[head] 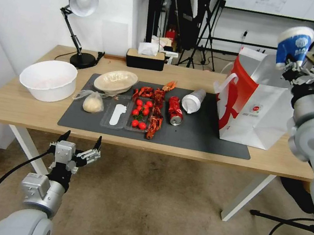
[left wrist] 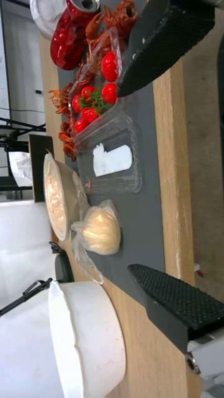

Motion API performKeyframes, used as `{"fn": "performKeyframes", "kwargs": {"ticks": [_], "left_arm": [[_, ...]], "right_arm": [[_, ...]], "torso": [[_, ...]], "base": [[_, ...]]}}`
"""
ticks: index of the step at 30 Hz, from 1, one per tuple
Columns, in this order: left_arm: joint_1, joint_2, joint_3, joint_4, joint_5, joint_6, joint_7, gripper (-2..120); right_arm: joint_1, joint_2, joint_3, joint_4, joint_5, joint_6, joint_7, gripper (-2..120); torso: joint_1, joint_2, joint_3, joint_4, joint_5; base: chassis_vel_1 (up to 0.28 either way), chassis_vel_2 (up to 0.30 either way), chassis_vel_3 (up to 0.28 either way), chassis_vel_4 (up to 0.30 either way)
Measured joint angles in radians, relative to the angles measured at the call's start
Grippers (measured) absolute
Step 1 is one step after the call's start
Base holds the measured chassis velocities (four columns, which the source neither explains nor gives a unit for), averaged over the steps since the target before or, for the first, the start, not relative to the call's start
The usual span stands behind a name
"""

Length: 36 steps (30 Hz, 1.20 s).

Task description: Pick up the trash from the table and place it into the takeout bag.

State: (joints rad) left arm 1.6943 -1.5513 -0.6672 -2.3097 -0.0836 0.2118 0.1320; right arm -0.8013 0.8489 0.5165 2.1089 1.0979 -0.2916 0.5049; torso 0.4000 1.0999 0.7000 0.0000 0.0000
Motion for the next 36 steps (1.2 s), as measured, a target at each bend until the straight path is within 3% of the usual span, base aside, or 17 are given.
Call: {"fn": "performKeyframes", "kwargs": {"ticks": [5,16,25,31,35,36], "left_arm": [[0.001,-0.001,0.0,-0.001,0.002,-0.003,0.0,100],[0.006,-0.002,0.002,-0.003,0.011,-0.016,0.004,100],[0.002,-0.004,0.007,0.003,0.018,-0.02,0.007,100],[0.001,-0.004,0.008,0.006,0.018,-0.021,0.008,100],[-0.001,-0.004,0.008,0.011,0.018,-0.023,0.008,100],[-0.001,-0.004,0.008,0.011,0.018,-0.023,0.008,100]], "right_arm": [[0.038,-0.004,-0.019,-0.047,0.01,-0.02,0.053,6],[0.127,0.01,-0.069,-0.177,0.081,-0.099,0.2,48],[0.123,0.01,-0.061,-0.172,0.087,-0.124,0.206,84],[0.121,0.003,-0.047,-0.148,0.103,-0.114,0.191,98],[0.072,-0.026,-0.005,-0.046,0.131,0.036,0.006,100],[0.072,-0.026,-0.005,-0.046,0.131,0.036,0.006,100]], "torso": [[0.0,0.0,0.0,0.0,0.0002],[0.0,0.0,0.0,0.0,0.0],[0.0,0.0,0.0,0.0,0.0],[0.0,0.0,0.0,-0.0001,0.0],[0.0,0.0,0.0,0.0001,-0.0001],[0.0,0.0,0.0,0.0001,-0.0001]], "base": [[0.0,0.0,0.0,0.0],[0.0,0.0,0.0,0.0],[0.0,0.0,0.0,0.0],[0.0,0.0,0.0,0.0],[0.0,0.0,0.0,0.0],[0.0,0.0,0.0,0.0]]}}
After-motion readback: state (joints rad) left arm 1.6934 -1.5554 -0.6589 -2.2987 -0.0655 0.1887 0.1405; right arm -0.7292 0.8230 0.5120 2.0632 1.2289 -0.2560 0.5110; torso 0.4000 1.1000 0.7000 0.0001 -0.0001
